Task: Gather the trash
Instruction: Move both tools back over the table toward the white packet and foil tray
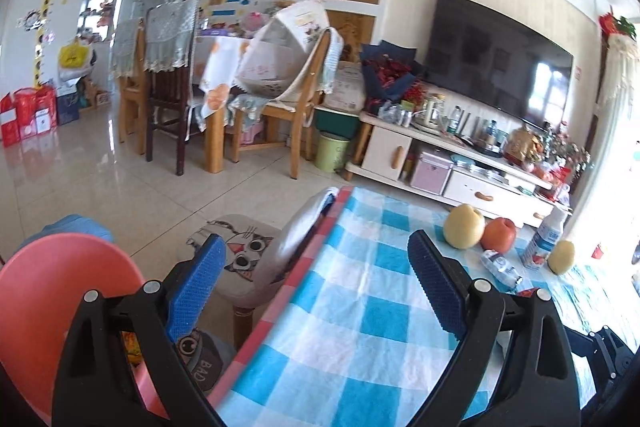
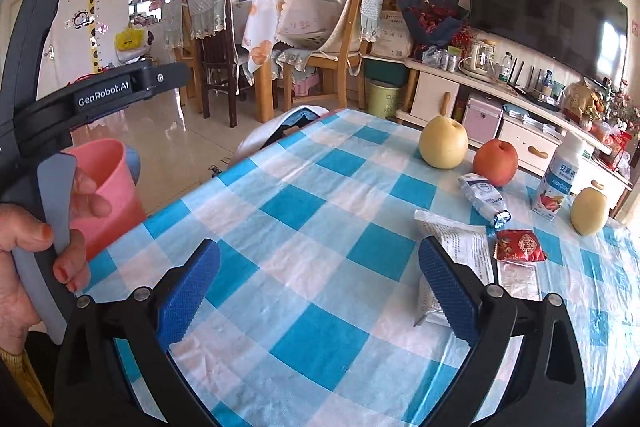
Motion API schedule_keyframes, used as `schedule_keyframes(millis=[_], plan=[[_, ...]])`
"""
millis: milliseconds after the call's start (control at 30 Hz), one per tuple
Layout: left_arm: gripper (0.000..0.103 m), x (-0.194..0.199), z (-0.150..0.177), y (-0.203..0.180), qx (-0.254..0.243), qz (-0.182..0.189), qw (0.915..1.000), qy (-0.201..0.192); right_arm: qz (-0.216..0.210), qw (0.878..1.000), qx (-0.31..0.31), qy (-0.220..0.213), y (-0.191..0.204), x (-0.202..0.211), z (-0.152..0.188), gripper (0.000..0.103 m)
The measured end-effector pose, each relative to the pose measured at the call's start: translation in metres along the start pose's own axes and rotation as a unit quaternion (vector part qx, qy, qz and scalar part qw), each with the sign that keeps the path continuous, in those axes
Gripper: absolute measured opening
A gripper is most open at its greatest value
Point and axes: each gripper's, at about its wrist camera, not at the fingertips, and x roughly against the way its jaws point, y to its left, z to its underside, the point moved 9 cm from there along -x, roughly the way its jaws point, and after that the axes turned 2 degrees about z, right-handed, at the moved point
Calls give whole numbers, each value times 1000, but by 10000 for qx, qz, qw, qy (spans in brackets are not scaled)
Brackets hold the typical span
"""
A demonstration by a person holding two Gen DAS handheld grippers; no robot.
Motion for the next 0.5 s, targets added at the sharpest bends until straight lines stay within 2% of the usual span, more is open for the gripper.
schedule_keyframes(millis=[167, 367, 500], plan=[[93, -7, 8, -28, -223, 61, 9997, 52, 58, 9998, -19, 181, -17, 0, 18, 98], [93, -19, 27, -61, -467, 201, 9981, 358, 136, 9997, -162, 106, -42, 5, 24, 98], [93, -24, 39, -83, -451, 478, 9962, 570, 291, 9989, -370, 49, -71, 10, 26, 98]])
